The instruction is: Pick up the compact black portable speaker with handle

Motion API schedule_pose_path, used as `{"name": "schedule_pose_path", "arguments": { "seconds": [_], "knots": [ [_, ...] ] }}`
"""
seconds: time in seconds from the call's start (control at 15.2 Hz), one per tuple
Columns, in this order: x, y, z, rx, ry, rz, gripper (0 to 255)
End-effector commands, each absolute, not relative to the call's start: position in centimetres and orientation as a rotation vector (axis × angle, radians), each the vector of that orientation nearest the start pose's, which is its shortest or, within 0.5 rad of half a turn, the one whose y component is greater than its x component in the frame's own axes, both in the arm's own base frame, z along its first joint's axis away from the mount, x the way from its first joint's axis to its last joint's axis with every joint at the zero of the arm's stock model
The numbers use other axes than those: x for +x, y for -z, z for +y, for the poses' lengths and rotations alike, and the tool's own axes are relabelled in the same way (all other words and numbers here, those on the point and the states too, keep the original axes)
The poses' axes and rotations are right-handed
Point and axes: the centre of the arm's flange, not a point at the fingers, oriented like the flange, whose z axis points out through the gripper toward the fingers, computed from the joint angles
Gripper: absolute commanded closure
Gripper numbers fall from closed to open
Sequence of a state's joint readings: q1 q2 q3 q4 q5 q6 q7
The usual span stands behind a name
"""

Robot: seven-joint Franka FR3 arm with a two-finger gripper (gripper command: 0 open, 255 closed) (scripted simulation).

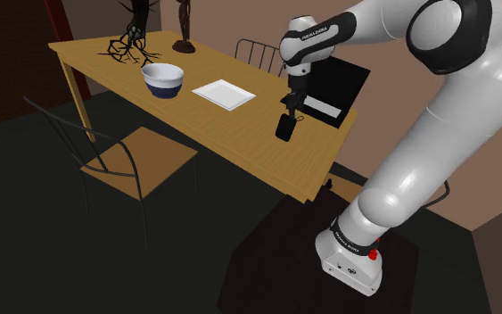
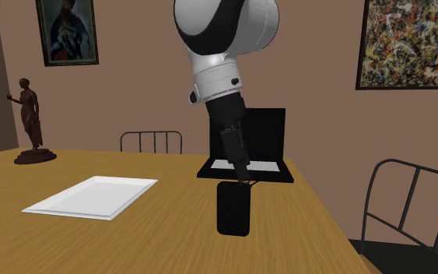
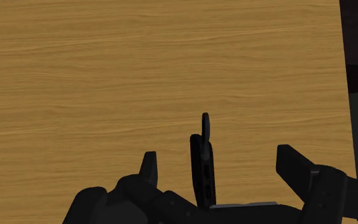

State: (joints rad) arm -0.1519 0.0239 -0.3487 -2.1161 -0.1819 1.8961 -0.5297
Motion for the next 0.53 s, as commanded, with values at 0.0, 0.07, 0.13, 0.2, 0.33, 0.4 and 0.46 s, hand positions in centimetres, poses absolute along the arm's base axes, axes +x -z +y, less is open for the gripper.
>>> {"name": "schedule_pose_path", "arguments": {
  "seconds": [0.0,0.07,0.13,0.2,0.33,0.4,0.46],
  "knots": [
    [45.1,-37.2,-26.4,-3.133,-0.471,-0.170,0],
    [45.1,-36.7,-26.4,-3.133,-0.471,-0.170,0],
    [45.1,-36.2,-26.4,-3.133,-0.471,-0.170,0],
    [45.1,-35.6,-26.4,-3.133,-0.471,-0.170,0],
    [45.1,-34.6,-26.4,-3.133,-0.471,-0.170,0],
    [45.1,-34.3,-26.4,-3.133,-0.471,-0.170,0],
    [45.1,-34.3,-26.4,-3.133,-0.471,-0.170,0]
  ]
}}
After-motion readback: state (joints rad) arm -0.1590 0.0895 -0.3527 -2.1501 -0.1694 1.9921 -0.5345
